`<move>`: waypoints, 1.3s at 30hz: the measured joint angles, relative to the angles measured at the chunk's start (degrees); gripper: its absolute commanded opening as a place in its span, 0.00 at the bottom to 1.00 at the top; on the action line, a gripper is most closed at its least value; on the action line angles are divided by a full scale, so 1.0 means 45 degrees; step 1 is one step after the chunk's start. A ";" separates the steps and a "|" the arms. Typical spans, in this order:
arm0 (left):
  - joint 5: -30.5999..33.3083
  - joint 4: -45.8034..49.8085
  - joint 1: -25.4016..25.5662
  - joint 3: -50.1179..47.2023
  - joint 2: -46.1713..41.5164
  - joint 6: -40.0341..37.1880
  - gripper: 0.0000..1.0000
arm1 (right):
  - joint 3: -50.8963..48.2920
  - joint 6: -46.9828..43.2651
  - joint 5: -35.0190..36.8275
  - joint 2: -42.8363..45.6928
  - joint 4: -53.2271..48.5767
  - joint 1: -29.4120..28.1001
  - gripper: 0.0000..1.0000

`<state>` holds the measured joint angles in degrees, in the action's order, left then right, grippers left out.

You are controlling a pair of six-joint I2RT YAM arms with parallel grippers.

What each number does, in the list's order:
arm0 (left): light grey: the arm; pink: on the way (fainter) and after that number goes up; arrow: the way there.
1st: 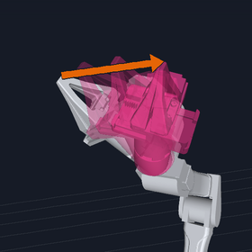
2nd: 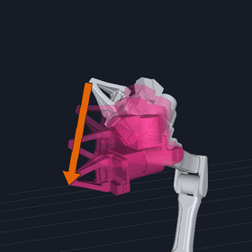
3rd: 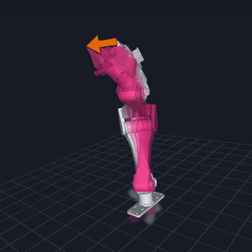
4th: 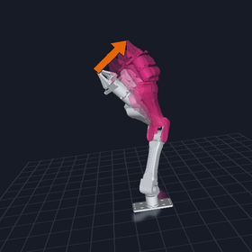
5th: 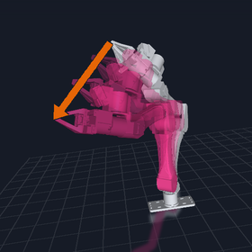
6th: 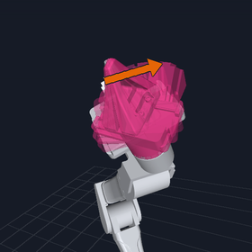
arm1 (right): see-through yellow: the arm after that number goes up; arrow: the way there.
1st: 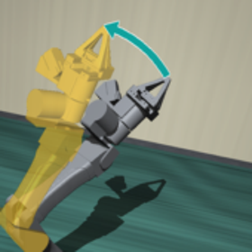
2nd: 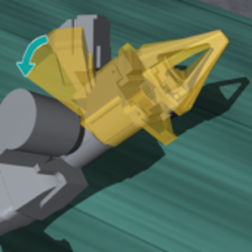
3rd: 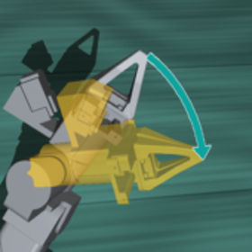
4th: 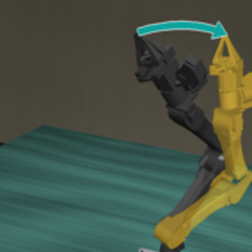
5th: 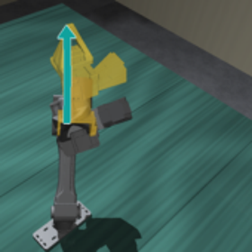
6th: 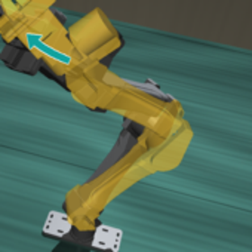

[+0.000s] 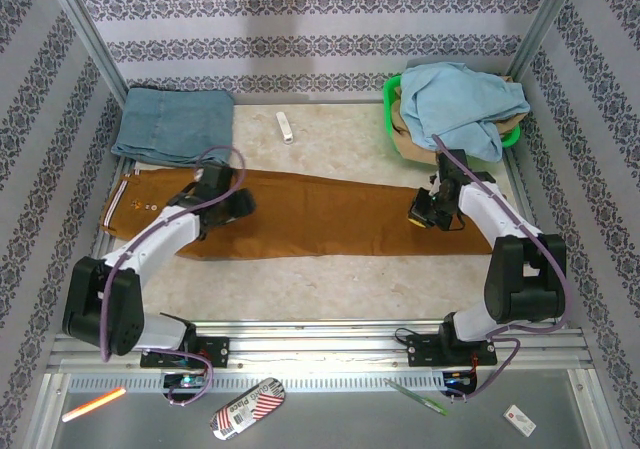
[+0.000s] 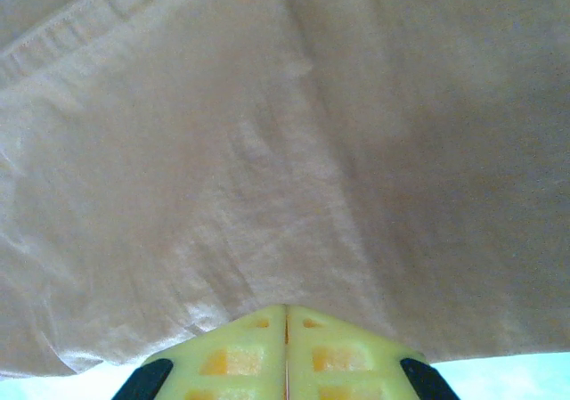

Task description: Fold and stack the trousers

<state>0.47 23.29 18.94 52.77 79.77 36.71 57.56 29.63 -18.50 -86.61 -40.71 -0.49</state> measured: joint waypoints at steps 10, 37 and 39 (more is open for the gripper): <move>-0.0631 -0.1467 0.4284 0.3983 0.6834 0.1438 0.71 | 0.0005 0.0029 0.0005 0.0000 0.0136 0.0117 0.12; -0.1685 -0.2958 -0.1841 -0.2263 0.1928 0.0597 0.70 | 0.0306 -0.0879 0.2331 -0.0262 -0.1093 0.2545 0.77; -0.1962 -0.2968 -0.2059 -0.2244 0.1928 0.0559 0.70 | -0.0330 -0.0622 0.2089 -0.0262 -0.1151 0.2686 0.77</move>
<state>-8.36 9.93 9.67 42.68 88.44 39.22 56.07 26.83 -9.10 -87.79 -45.89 11.60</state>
